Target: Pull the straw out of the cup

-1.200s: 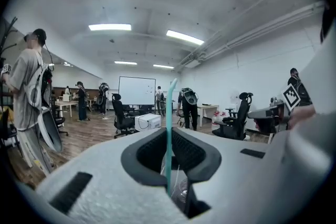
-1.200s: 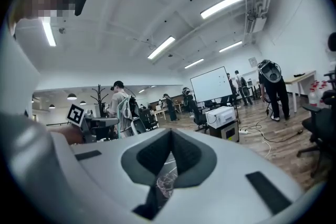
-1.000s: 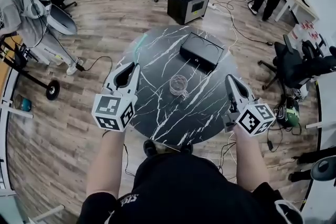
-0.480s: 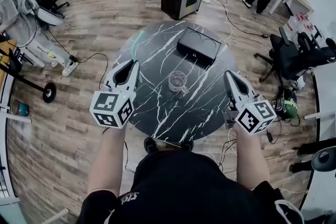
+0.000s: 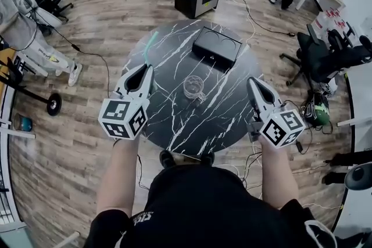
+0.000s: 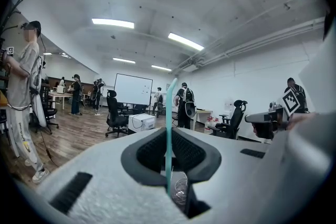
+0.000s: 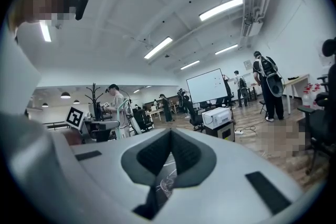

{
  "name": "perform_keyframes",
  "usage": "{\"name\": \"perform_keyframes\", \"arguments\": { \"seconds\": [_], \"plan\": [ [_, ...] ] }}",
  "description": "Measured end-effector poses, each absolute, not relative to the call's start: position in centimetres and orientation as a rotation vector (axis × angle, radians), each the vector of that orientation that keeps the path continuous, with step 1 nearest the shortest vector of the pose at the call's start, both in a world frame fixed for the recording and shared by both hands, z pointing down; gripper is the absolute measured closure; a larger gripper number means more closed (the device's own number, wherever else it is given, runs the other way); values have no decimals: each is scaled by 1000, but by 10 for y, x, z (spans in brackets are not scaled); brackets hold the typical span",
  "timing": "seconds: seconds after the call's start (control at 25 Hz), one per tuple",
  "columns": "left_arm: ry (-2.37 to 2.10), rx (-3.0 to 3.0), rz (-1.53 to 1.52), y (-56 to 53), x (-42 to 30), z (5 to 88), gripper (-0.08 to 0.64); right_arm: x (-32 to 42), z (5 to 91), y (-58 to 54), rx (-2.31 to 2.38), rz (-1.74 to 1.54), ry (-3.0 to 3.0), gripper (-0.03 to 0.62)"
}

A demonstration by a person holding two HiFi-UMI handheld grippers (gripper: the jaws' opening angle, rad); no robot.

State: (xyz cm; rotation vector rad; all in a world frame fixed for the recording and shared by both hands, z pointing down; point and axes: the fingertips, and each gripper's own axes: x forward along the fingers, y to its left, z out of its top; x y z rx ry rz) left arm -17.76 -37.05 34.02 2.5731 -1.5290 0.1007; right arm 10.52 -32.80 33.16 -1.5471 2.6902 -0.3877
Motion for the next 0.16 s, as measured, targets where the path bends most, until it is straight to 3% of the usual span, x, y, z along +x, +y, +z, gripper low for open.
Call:
{"name": "perform_keyframes", "arguments": {
  "seconds": [0.16],
  "plan": [
    [-1517,2579,97,-373,-171,341,520,110,334,-329,-1553,-384,2691,591]
  ]
}}
